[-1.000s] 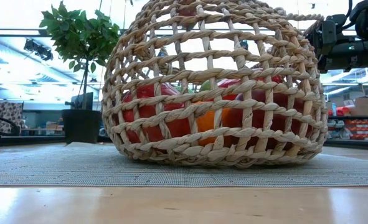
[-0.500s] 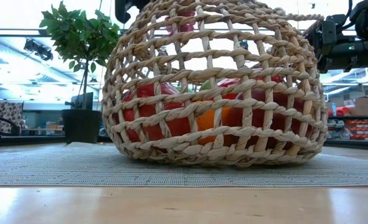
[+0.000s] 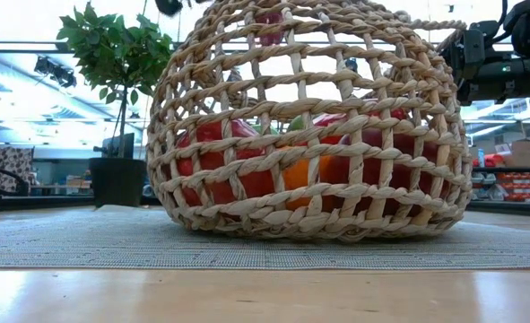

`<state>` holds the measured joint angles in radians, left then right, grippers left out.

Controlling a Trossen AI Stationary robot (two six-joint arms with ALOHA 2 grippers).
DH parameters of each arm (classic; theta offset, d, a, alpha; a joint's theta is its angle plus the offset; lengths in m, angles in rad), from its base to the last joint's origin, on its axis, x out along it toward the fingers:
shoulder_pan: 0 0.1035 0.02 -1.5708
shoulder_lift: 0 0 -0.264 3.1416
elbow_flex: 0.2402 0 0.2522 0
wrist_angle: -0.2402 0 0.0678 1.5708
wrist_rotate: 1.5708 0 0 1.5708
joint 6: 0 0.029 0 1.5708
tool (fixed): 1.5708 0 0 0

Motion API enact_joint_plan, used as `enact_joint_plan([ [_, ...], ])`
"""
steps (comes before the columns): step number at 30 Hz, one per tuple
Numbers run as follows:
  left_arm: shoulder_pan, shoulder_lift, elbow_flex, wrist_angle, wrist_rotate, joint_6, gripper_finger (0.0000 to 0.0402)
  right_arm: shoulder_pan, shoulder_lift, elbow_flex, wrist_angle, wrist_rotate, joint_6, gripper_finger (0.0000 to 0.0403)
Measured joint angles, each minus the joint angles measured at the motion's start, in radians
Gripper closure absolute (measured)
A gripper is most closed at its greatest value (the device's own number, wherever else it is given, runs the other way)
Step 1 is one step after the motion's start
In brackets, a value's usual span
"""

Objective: Build produce basket
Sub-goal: Put the violet grapes into the brown basket, then return to Home Position

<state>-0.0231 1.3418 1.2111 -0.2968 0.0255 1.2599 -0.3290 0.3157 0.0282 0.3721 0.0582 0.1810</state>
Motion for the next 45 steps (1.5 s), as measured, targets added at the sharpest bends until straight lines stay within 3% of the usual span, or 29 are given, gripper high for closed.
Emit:
enact_joint_plan([
  [4,0.080,0.000,0.000,0.057,0.334,-0.272,0.0267,0.000,0.000,0.000,0.000,0.000,0.000,0.0009],
  [8,0.144,0.018,0.001,0.151,0.456,-0.475,0.0267,0.000,0.000,0.000,0.000,0.000,0.000,0.0009],
  [12,0.171,0.077,0.000,0.257,0.462,-0.649,0.0267,0.000,0.000,0.000,0.001,0.000,0.000,0.0009],
  [19,0.179,0.244,0.000,0.455,0.346,-0.928,0.0267,0.000,0.000,0.000,0.000,0.000,0.000,0.0009],
  [34,0.146,0.427,0.000,0.524,0.300,-0.755,0.0250,0.000,0.000,0.000,0.000,0.000,0.000,0.0009],
  [38,0.124,0.427,0.000,0.510,0.299,-0.733,0.0215,0.000,0.000,0.000,0.000,0.000,0.000,0.0009],
  [45,0.109,0.415,0.000,0.517,0.258,-0.756,0.0103,0.000,0.000,0.000,0.000,0.000,0.000,0.0009],
])
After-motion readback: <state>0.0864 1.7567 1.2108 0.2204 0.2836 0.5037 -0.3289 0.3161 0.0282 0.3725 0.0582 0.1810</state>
